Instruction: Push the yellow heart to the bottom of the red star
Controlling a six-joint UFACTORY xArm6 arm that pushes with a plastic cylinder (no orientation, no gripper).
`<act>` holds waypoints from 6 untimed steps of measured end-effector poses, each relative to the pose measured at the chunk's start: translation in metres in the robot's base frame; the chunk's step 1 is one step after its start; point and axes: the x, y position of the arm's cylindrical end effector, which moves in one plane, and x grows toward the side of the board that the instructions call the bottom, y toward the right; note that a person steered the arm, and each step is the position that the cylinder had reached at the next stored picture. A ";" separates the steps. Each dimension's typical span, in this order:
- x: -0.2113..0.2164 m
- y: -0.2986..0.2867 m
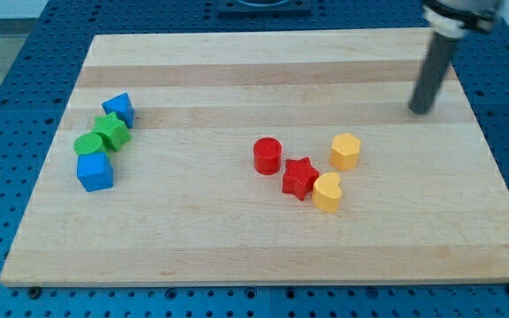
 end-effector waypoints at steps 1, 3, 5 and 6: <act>0.067 0.004; 0.108 -0.001; 0.115 -0.025; 0.119 -0.057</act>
